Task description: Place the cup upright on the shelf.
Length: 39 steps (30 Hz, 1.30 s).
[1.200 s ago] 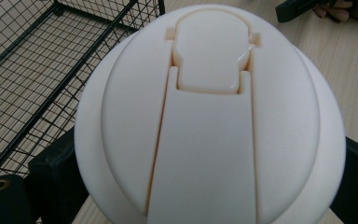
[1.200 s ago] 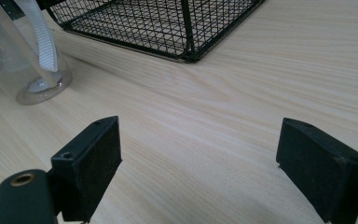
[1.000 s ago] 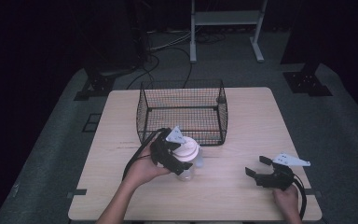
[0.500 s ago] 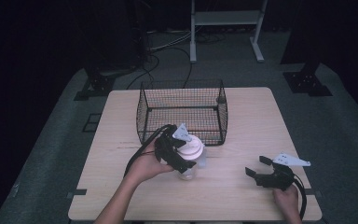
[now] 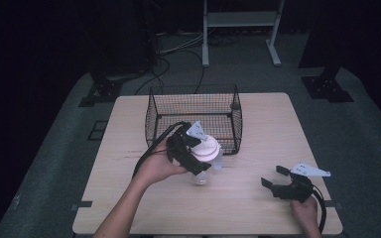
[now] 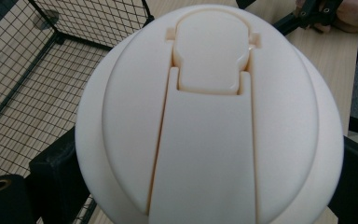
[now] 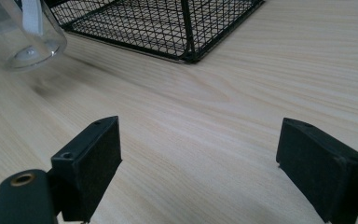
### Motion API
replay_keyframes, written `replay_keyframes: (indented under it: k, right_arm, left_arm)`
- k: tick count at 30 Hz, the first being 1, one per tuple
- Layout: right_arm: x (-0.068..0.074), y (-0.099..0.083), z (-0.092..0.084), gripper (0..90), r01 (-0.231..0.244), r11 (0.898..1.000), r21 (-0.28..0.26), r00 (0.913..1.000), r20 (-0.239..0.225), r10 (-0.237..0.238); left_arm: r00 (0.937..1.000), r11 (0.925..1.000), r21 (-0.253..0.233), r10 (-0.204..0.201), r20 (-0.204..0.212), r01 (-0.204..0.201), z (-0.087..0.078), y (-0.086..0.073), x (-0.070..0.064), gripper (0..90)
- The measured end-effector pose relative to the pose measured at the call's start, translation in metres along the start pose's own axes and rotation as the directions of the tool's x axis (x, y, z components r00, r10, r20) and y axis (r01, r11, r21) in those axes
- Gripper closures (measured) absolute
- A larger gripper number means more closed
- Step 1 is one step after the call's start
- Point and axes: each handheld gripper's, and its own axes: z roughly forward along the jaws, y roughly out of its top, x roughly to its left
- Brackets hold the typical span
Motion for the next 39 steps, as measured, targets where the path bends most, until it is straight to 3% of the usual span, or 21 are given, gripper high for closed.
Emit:
replay_keyframes:
  k: [13, 33, 39]
  right_arm:
    - [0.000, 0.000, 0.000, 12.9, 0.000, 1.000, -0.001, 1.0000, -0.002, 0.000]
    - [-0.001, 0.000, 0.000, 12.9, -0.007, 1.000, -0.004, 1.0000, -0.001, 0.007]
    - [-0.001, 0.000, 0.000, 12.9, -0.001, 1.000, -0.008, 1.0000, -0.001, 0.001]
  left_arm:
    - [0.9998, 0.9998, -0.004, 0.022, -0.005, -0.022, -0.022, 0.032, 0.011, 5.5]
    - [0.9998, 1.0000, 0.006, -0.006, 0.019, 0.006, -0.030, 0.063, 0.034, 5.5]
    - [1.0000, 0.9999, 0.016, -0.003, 0.003, 0.003, -0.033, 0.076, 0.041, 5.5]
